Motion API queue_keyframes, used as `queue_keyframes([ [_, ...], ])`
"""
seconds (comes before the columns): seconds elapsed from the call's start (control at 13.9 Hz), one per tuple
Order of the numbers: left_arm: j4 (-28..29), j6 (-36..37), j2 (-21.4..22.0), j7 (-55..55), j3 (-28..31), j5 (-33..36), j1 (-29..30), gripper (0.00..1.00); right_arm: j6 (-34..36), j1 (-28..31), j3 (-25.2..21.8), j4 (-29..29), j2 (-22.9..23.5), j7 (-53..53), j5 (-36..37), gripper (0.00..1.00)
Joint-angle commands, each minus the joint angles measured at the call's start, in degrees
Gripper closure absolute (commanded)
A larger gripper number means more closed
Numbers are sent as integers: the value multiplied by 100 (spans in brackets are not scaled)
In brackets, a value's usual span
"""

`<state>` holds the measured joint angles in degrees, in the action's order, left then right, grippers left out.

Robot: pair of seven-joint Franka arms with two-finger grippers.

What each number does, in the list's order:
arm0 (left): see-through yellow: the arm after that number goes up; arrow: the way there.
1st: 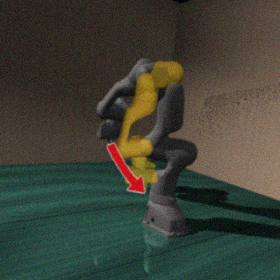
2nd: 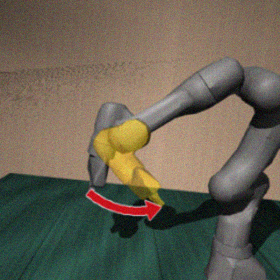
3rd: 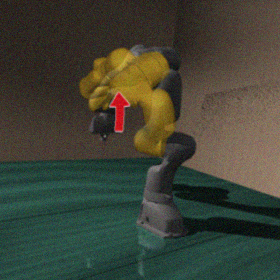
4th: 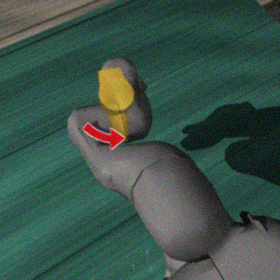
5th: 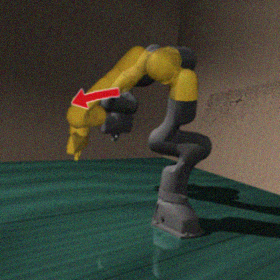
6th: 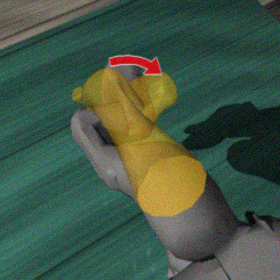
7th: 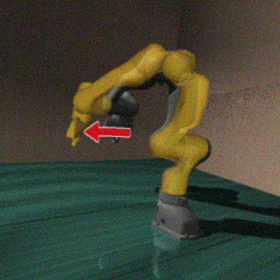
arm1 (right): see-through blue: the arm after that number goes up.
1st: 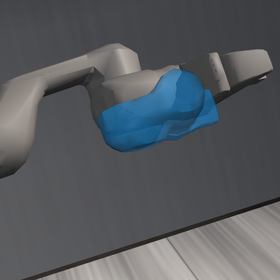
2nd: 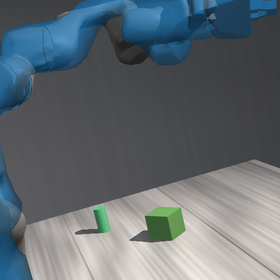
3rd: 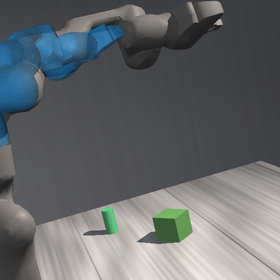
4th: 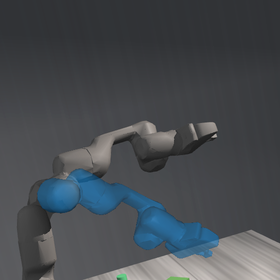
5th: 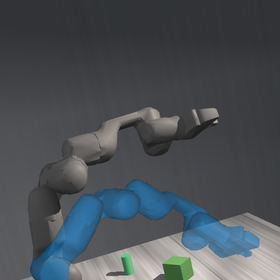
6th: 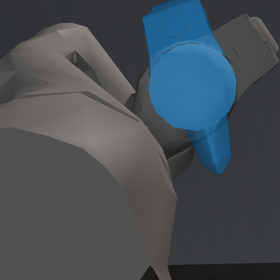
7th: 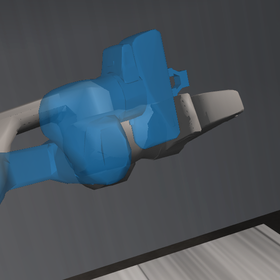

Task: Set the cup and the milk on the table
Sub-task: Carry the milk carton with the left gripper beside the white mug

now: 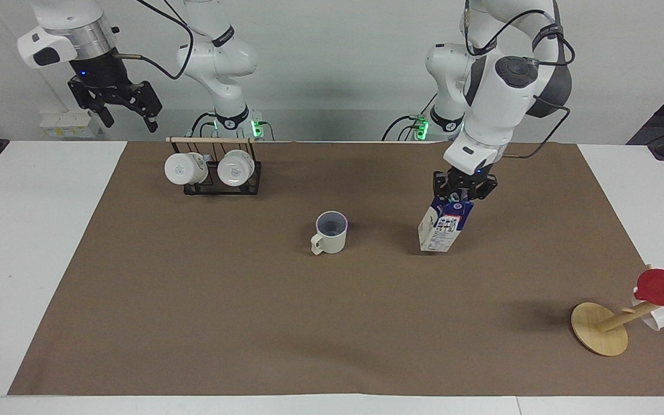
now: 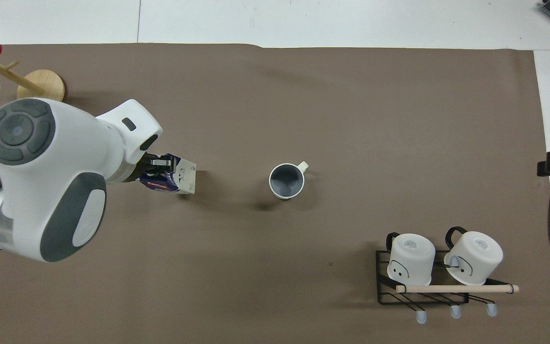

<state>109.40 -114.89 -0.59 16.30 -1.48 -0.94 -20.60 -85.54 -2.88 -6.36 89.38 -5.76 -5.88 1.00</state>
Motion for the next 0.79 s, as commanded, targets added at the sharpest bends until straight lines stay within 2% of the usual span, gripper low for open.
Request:
queue_keyframes([
  [0.0,-33,11,-29,469,95,85,-365,87,64,-2,21,106,-118,8,-47,0],
  [0.22,-120,-340,-335,1425,95,356,-866,87,108,-2,12,106,-127,43,-47,0],
  [0.5,-823,-411,-1065,2245,95,454,-1244,87,99,-2,21,106,-127,332,-55,0],
  [0.72,-886,-420,-1154,2527,95,559,-1447,87,117,-2,21,97,-109,333,-47,0],
])
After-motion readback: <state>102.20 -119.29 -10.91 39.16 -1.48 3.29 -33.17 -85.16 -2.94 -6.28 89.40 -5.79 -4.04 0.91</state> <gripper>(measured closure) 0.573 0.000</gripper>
